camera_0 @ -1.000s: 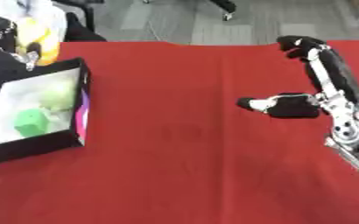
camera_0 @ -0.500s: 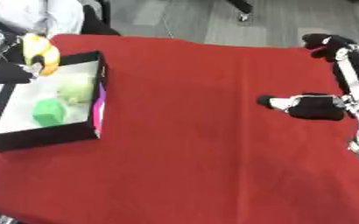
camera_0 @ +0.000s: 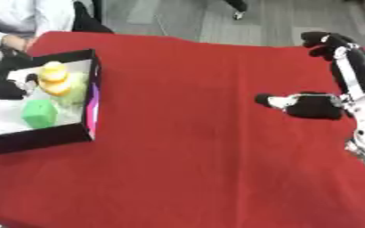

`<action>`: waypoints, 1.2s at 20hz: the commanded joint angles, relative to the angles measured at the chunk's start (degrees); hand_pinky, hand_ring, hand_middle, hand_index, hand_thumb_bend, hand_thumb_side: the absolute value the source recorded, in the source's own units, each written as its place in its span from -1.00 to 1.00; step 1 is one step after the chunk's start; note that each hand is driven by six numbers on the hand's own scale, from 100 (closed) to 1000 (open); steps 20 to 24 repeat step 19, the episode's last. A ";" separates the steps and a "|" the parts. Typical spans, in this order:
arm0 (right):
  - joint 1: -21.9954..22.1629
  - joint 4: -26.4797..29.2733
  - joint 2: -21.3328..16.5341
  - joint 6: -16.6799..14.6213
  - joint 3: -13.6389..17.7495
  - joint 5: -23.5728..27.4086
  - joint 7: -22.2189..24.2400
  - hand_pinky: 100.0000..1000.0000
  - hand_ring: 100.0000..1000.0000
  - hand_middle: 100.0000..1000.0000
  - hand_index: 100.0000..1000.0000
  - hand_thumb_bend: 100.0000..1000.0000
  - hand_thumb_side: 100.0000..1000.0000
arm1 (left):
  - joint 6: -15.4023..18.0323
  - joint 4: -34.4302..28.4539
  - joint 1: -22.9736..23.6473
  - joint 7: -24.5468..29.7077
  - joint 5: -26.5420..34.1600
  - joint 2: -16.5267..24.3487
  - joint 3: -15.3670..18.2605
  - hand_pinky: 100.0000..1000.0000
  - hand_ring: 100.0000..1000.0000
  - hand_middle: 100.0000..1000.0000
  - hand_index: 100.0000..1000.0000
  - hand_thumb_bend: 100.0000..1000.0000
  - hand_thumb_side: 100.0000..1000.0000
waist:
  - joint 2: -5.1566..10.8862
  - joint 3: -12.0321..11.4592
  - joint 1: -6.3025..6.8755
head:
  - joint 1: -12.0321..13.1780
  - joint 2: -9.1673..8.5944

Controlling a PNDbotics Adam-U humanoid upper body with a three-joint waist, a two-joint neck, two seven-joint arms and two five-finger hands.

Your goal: Pick up the objects with one hand, pass them to the other hand, and then place them into the box on the other side of the table.

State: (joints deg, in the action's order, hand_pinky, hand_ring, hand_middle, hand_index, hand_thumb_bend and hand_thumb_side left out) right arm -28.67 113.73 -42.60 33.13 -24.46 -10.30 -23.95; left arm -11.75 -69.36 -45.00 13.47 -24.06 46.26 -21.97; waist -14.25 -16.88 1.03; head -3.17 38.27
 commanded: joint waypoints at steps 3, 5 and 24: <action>-0.36 0.86 -0.86 -0.11 0.97 0.19 -0.52 0.63 0.50 0.43 0.65 0.64 -0.60 | 0.99 0.62 -1.35 -0.48 -5.89 1.36 1.80 0.80 0.67 0.78 0.90 -1.00 0.34 | 0.30 0.11 -0.35 | -0.57 0.45; -0.36 0.86 -0.95 -0.24 1.05 0.19 -0.57 0.63 0.50 0.43 0.65 0.64 -0.60 | 1.09 0.62 -1.32 -1.24 -6.75 1.36 2.07 0.80 0.66 0.76 0.88 -1.00 0.40 | 0.34 0.15 -0.25 | -0.75 0.45; 1.94 0.86 -3.44 -3.69 6.83 1.51 -5.61 0.66 0.51 0.37 0.64 -0.18 -0.40 | -0.25 -20.60 5.36 -17.70 17.92 0.18 12.91 -0.22 0.15 0.15 0.38 -1.00 -0.06 | 1.22 0.96 -0.87 | -14.42 2.02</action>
